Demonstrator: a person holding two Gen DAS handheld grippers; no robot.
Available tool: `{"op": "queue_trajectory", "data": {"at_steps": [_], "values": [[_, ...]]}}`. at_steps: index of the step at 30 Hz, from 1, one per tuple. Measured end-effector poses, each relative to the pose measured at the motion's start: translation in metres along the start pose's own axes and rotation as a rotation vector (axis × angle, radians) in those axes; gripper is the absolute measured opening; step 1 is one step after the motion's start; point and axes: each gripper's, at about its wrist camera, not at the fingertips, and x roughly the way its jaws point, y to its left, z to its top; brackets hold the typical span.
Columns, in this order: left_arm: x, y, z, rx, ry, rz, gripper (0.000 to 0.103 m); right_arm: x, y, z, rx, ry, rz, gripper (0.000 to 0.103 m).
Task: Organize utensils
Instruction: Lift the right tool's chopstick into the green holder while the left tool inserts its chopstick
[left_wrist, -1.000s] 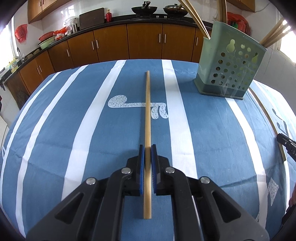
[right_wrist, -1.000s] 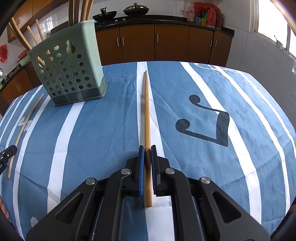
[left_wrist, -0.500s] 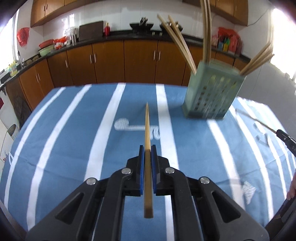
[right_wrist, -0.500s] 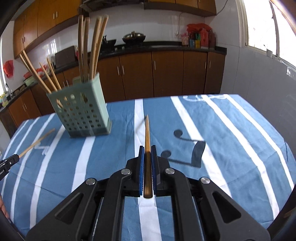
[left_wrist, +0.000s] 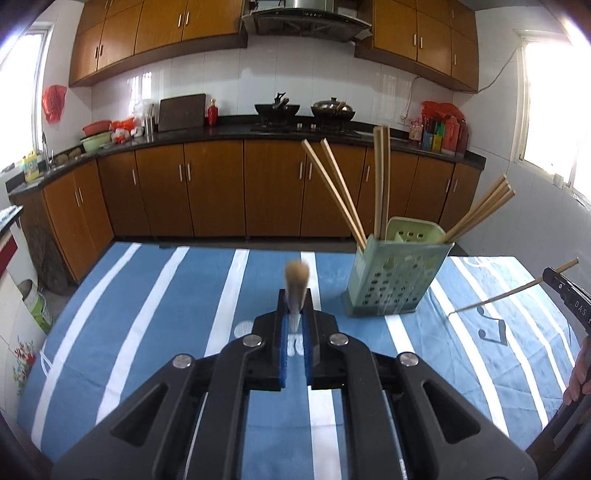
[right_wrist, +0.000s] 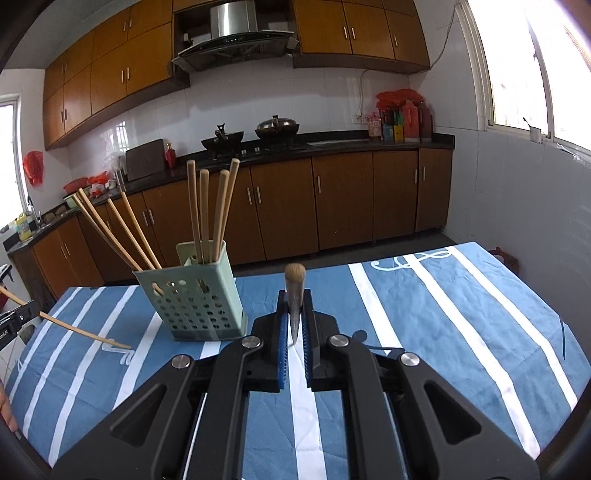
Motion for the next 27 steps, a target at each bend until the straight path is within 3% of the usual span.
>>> {"op": "queue_trajectory", "data": {"at_steps": [15,27], "values": [[-0.021,-0.008,0.025,0.027,-0.055,-0.023,0.008,-0.020,0.007,0.026,0.018,-0.042,0.066,0.008],[-0.060,-0.035,0.070,0.037,-0.129,-0.170,0.008,-0.049,0.022,0.073,0.074,-0.130,0.233,0.007]]}}
